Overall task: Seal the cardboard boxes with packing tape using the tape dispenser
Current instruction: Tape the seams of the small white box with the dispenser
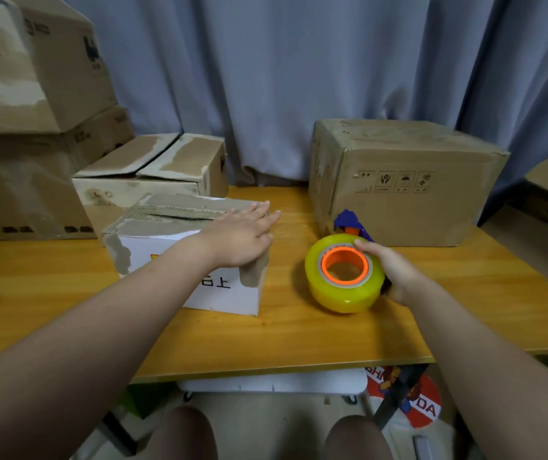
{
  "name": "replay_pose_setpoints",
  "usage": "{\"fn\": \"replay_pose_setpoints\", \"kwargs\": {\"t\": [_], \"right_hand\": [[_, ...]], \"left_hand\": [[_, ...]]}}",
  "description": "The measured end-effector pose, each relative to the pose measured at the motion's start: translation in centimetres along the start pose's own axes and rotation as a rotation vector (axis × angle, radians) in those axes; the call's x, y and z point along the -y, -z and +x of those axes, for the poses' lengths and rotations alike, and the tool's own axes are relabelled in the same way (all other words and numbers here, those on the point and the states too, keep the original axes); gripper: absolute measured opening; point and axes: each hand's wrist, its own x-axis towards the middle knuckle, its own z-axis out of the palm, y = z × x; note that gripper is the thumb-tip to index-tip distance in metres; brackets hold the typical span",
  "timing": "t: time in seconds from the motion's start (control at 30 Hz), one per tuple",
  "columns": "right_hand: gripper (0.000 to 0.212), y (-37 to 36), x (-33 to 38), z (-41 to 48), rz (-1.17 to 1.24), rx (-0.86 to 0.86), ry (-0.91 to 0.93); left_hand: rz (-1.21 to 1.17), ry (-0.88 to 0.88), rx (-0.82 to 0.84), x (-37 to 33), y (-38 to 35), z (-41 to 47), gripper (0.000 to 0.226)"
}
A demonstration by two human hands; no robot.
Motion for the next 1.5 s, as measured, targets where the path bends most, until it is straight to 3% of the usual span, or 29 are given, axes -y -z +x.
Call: {"fn": "replay_pose_setpoints", "kwargs": {"t": [0.07,0.17,0.27,0.33,0.4,0.47,0.53,0.6,0.67,0.73,0.8,0.9,1.0,1.07,1.17,1.3,1.4,1.5], "right_hand": [[0.036,-0.5,-1.2,0.3,0.004,0.008,-0.065],[0.038,-0.6,-1.2,1.1,-0.036,-0.006,-0.047],[0.041,0.0,-0.5,1.5,-0.324,-0.074,0.033],[0.056,0.3,-0.6,2.0,-0.581,-0.12,0.104],[0.058,0.0,-0.3,2.2,-0.842,-0.265,0.337],[0.039,-1.6,0.8,1.0,-0.699,-0.368,0.675],[0.025,-4.3,2.2,-0.8,-0.294,-0.271,0.712],[0.044,-6.9,2.8,-1.7,0.076,-0.077,0.379],[0.073,-8.5,3.3,-2.3,0.233,0.107,-0.048],[0.081,-9.1,3.7,-2.7,0.244,0.251,-0.21],[0.064,-9.7,4.0,-2.9,0.234,0.269,-0.182],[0.026,-10.7,4.4,-3.3,0.191,0.131,0.024],[0.031,-10.7,4.6,-3.6,0.053,-0.096,0.369],[0.034,-10.4,4.5,-3.9,-0.029,-0.152,0.457],[0.033,-10.4,3.5,-3.8,0.024,-0.114,0.332],[0.029,-12.0,1.2,-3.3,0.211,-0.064,0.134],[0.03,-14.3,-0.3,-3.0,0.338,-0.039,0.101],[0.035,-16.4,-0.9,-3.0,0.4,-0.041,0.118]], "left_hand": [[-0.003,-0.003,-0.006,0.0,-0.1,0.0,0.053],[0.001,-0.013,-0.023,0.2,-0.3,-0.2,0.054],[0.003,-0.021,-0.024,0.4,-0.5,-0.1,0.054],[-0.006,-0.024,-0.017,0.4,-0.5,0.1,0.054],[-0.009,-0.024,-0.014,0.5,-0.5,0.4,0.054],[-0.012,-0.025,-0.011,0.6,-0.5,0.6,0.054],[-0.019,-0.023,-0.013,0.7,-0.5,0.6,0.054],[-0.019,-0.019,-0.013,0.6,-0.5,0.6,0.054],[-0.008,-0.011,-0.008,0.5,-0.5,0.5,0.054],[-0.001,-0.008,-0.002,0.3,-0.3,0.5,0.054],[-0.008,-0.004,0.009,0.2,-0.2,0.4,0.054],[-0.03,0.006,0.015,0.0,0.0,0.5,0.055],[-0.059,-0.009,0.058,0.1,0.7,0.2,0.066],[-0.077,-0.025,0.1,0.9,1.2,-0.2,0.085],[-0.034,-0.009,0.103,2.0,1.2,-0.9,0.102],[-0.005,-0.02,0.035,2.2,0.5,-0.8,0.089],[-0.01,-0.035,-0.024,2.3,0.2,-0.8,0.09],[0.018,-0.093,-0.071,3.1,-0.2,-1.1,0.107]]}}
